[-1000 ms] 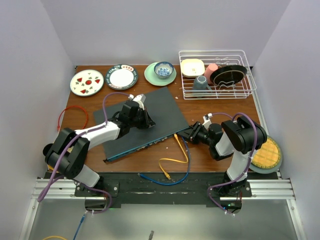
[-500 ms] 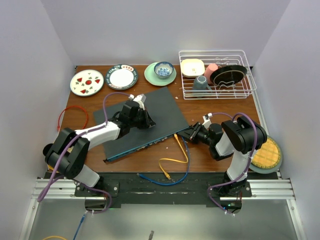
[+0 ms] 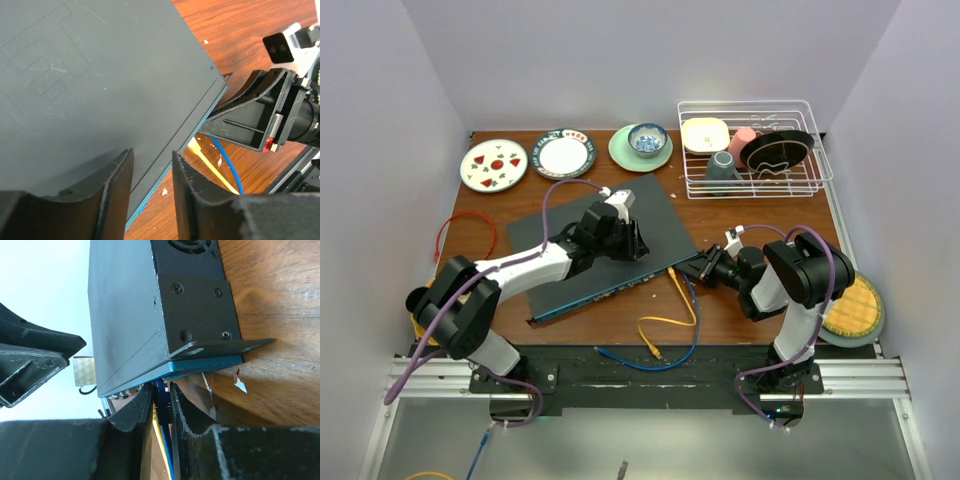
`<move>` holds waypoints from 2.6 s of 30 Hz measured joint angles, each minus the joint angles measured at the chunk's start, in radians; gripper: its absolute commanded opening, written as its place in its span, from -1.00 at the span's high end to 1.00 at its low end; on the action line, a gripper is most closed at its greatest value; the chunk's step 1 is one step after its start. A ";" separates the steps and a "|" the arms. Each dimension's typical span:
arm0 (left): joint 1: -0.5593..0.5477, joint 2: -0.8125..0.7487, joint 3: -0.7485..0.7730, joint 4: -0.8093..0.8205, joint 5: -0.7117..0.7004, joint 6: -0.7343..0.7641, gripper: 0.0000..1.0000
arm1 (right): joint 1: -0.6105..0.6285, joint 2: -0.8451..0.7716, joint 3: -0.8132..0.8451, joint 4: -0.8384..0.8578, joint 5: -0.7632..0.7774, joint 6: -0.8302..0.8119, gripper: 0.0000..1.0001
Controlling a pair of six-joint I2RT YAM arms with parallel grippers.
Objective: Pull the plug from the switch port
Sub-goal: Pull the connector from the switch port, then place the connector at the corner of the board.
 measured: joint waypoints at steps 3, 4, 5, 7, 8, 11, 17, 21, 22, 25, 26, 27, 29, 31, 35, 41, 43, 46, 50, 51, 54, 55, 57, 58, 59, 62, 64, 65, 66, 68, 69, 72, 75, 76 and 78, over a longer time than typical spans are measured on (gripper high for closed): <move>-0.010 0.019 0.006 -0.005 0.000 0.002 0.26 | 0.000 -0.010 0.000 -0.013 0.002 -0.012 1.00; -0.011 0.025 0.006 -0.007 0.000 0.002 0.26 | 0.000 -0.014 0.000 -0.021 0.003 -0.018 1.00; -0.014 0.032 0.008 -0.014 -0.001 0.002 0.27 | 0.001 -0.021 0.000 -0.031 0.005 -0.024 1.00; -0.016 0.045 0.010 -0.024 -0.002 0.002 0.28 | 0.001 -0.039 0.000 -0.055 0.007 -0.038 1.00; -0.016 0.048 0.010 -0.027 -0.002 0.002 0.28 | 0.001 -0.050 -0.001 -0.070 0.007 -0.046 1.00; -0.016 0.050 0.010 -0.036 -0.002 0.001 0.29 | 0.002 -0.083 -0.007 -0.108 0.012 -0.068 1.00; -0.016 0.050 0.014 -0.035 -0.002 0.001 0.30 | -0.001 -0.130 -0.027 -0.172 0.021 -0.109 1.00; -0.016 0.050 0.014 -0.036 -0.003 0.001 0.30 | -0.008 -0.148 -0.055 -0.212 0.034 -0.124 1.00; -0.016 0.050 0.014 -0.036 -0.003 0.001 0.31 | -0.007 -0.166 -0.058 -0.228 0.039 -0.129 1.00; -0.016 0.050 0.014 -0.037 -0.006 0.001 0.31 | -0.007 -0.250 -0.075 -0.283 0.043 -0.137 1.00; -0.016 0.049 0.014 -0.039 -0.008 0.001 0.31 | -0.007 -0.285 -0.078 -0.307 0.043 -0.139 1.00; -0.016 0.047 0.014 -0.041 -0.010 0.001 0.31 | -0.007 -0.336 -0.081 -0.340 0.047 -0.145 1.00; -0.016 0.036 0.014 -0.048 -0.015 0.001 0.31 | -0.007 -0.467 -0.076 -0.439 0.070 -0.164 1.00; -0.016 0.015 0.014 -0.058 -0.026 0.001 0.30 | -0.007 -0.623 -0.054 -0.586 0.103 -0.196 1.00; -0.016 -0.041 0.014 -0.066 -0.048 0.001 0.30 | -0.007 -0.931 0.102 -0.905 0.208 -0.296 1.00; -0.016 -0.110 0.014 -0.070 -0.070 0.001 0.29 | -0.008 -1.048 0.327 -1.175 0.289 -0.407 1.00; -0.016 -0.120 0.014 -0.071 -0.072 0.001 0.29 | -0.007 -1.067 0.334 -1.238 0.306 -0.422 1.00; -0.016 -0.138 0.014 -0.074 -0.077 0.001 0.28 | -0.007 -1.093 0.352 -1.370 0.339 -0.449 1.00; -0.016 -0.163 0.014 -0.074 -0.081 0.001 0.28 | -0.008 -1.057 0.496 -1.569 0.393 -0.530 1.00; -0.016 -0.165 0.014 -0.074 -0.081 0.001 0.28 | -0.007 -1.032 0.552 -1.614 0.417 -0.554 1.00; -0.016 -0.167 0.013 -0.074 -0.081 0.001 0.28 | -0.007 -0.986 0.678 -1.691 0.498 -0.613 1.00; -0.016 -0.167 0.013 -0.076 -0.081 0.000 0.28 | -0.008 -0.988 0.687 -1.701 0.519 -0.623 1.00; -0.016 -0.167 0.013 -0.076 -0.081 -0.002 0.27 | -0.008 -1.000 0.688 -1.729 0.560 -0.634 1.00; -0.016 -0.167 0.013 -0.076 -0.080 -0.003 0.24 | -0.008 -1.001 0.686 -1.744 0.575 -0.637 1.00; -0.016 -0.167 0.013 -0.075 -0.078 -0.003 0.18 | -0.008 -1.002 0.681 -1.752 0.590 -0.637 1.00; -0.016 -0.167 0.013 -0.056 -0.037 0.002 -0.24 | -0.008 -1.003 0.663 -1.760 0.597 -0.636 1.00; -0.023 -0.170 0.011 -0.020 0.009 0.015 -0.67 | -0.008 -1.003 0.660 -1.761 0.592 -0.636 1.00; -0.035 -0.172 0.011 0.009 0.035 0.016 -0.99 | -0.008 -1.002 0.660 -1.760 0.590 -0.636 1.00; -0.048 -0.175 0.011 0.029 0.053 0.027 -1.00 | -0.008 -1.002 0.660 -1.760 0.589 -0.636 1.00; -0.083 -0.185 0.011 0.088 0.104 0.040 -1.00 | -0.008 -1.002 0.660 -1.759 0.586 -0.635 1.00; -0.101 -0.189 0.011 0.122 0.134 0.043 -1.00 | -0.008 -1.002 0.658 -1.756 0.585 -0.634 1.00; -0.151 -0.192 0.009 0.241 0.224 0.063 -1.00 | -0.008 -1.001 0.654 -1.755 0.578 -0.632 1.00; -0.204 -0.176 0.008 0.340 0.277 0.099 -1.00 | -0.008 -1.001 0.654 -1.752 0.567 -0.631 1.00; -0.230 -0.164 0.008 0.368 0.279 0.119 -1.00 | -0.008 -1.001 0.654 -1.751 0.563 -0.631 1.00; -0.298 -0.129 0.009 0.403 0.267 0.163 -1.00 | -0.008 -1.001 0.654 -1.749 0.560 -0.628 1.00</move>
